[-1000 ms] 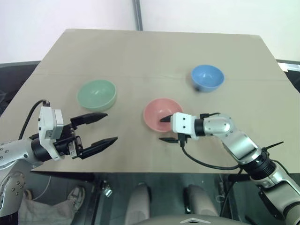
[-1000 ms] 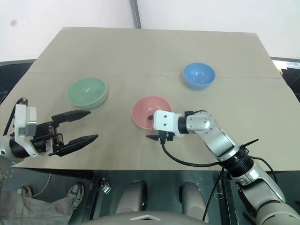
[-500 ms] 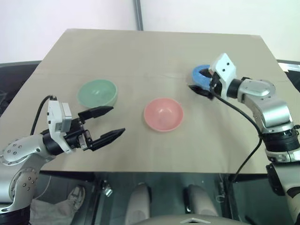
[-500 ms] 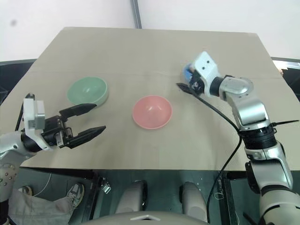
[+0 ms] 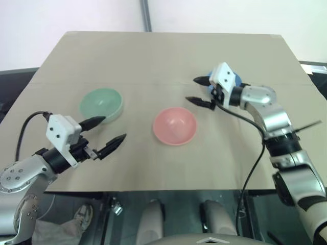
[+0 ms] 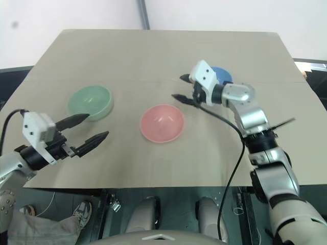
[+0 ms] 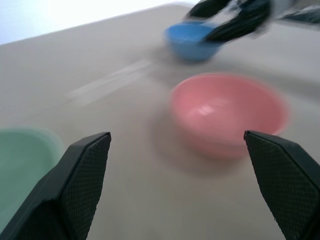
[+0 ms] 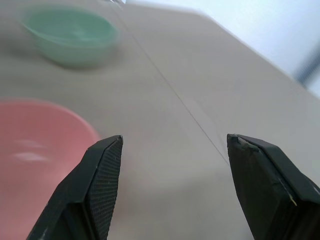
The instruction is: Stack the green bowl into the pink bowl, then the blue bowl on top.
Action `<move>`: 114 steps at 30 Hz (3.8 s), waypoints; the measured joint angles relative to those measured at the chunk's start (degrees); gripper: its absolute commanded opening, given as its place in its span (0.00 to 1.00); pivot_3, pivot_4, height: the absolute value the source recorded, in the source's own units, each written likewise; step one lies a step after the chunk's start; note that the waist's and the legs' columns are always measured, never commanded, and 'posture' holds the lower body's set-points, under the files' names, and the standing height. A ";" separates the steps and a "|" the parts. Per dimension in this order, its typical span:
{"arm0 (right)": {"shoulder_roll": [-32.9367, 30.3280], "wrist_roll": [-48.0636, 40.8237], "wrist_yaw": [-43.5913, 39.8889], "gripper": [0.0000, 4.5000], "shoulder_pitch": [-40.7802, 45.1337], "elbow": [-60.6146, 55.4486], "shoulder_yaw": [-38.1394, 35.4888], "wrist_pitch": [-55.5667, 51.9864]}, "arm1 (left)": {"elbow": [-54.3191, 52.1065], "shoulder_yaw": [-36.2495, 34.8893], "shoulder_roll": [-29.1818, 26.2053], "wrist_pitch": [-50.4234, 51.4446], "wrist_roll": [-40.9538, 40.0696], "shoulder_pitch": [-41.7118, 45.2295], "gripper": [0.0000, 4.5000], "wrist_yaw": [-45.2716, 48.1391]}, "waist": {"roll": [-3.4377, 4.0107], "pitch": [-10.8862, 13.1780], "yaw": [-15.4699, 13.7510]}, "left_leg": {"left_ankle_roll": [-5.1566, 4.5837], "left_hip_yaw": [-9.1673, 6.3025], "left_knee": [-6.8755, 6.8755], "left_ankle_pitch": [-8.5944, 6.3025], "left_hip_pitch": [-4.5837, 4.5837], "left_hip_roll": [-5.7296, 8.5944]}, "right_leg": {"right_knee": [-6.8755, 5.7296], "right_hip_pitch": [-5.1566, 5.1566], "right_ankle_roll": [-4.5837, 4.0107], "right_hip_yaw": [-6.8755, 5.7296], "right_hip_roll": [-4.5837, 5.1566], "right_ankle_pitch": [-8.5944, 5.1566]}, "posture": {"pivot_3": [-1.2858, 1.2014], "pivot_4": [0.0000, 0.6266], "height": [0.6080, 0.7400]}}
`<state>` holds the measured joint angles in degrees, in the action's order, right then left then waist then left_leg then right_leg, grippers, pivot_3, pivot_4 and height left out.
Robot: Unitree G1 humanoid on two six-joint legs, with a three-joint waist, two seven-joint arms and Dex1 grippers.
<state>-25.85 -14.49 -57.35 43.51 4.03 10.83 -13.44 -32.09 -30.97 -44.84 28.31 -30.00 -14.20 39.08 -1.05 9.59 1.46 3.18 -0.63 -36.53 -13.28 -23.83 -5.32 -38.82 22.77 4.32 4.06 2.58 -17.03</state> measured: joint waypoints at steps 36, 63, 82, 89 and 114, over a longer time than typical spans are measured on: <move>-11.41 -17.36 11.73 1.00 -15.01 -28.83 -10.14 -27.17 | 15.30 36.30 -17.55 10.92 31.42 33.40 0.81 -2.07 | -0.11 0.27 -0.98 | 0.01 -0.06 -0.05 0.01 -0.02 0.02 | -0.10 0.14 0.00 0.12 -0.15 0.01 | 0.52 0.24 1.00; -17.23 -18.25 15.27 1.00 -24.76 -35.63 -16.38 -28.68 | 13.60 32.57 -13.49 -13.57 15.29 43.76 0.02 25.93 | -0.18 0.32 -1.12 | 0.00 -0.08 -0.19 0.01 -0.10 0.01 | -0.15 0.12 0.00 0.11 -0.15 0.01 | 0.52 0.24 1.00; -20.69 -26.62 18.64 1.00 -51.51 -52.40 -37.73 -32.37 | 38.42 53.79 -1.48 -33.79 21.81 66.62 0.32 52.98 | -0.19 0.32 -0.75 | -0.02 -0.26 -0.81 0.02 -0.01 0.02 | -0.21 -0.31 0.15 0.12 -0.23 0.09 | 0.52 0.24 1.00; -20.70 -27.17 20.63 1.00 -52.01 -53.54 -37.88 -32.35 | 41.22 55.59 -0.78 -30.30 17.80 71.99 0.63 53.20 | -0.21 0.33 -0.89 | -0.02 -0.34 -0.81 0.02 -0.07 0.02 | -0.20 -0.31 0.15 0.06 -0.23 0.09 | 0.52 0.24 1.00; -17.41 -13.81 36.85 1.00 -36.08 -45.88 -21.47 -31.34 | 109.56 60.89 28.96 -56.16 57.42 102.07 0.63 -0.75 | -0.27 0.42 -0.80 | 0.04 -0.99 -0.87 0.06 -0.79 0.18 | -0.17 0.06 0.15 -0.10 -0.46 0.08 | 0.52 0.24 1.00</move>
<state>-43.26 -28.29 -20.50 7.43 -41.85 -10.64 -44.78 77.47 29.92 -15.88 -27.84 27.43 87.87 38.32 -1.33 10.00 0.65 3.23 -1.63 -37.41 -13.23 -24.62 -5.14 -39.00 22.83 4.46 3.96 2.12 -16.95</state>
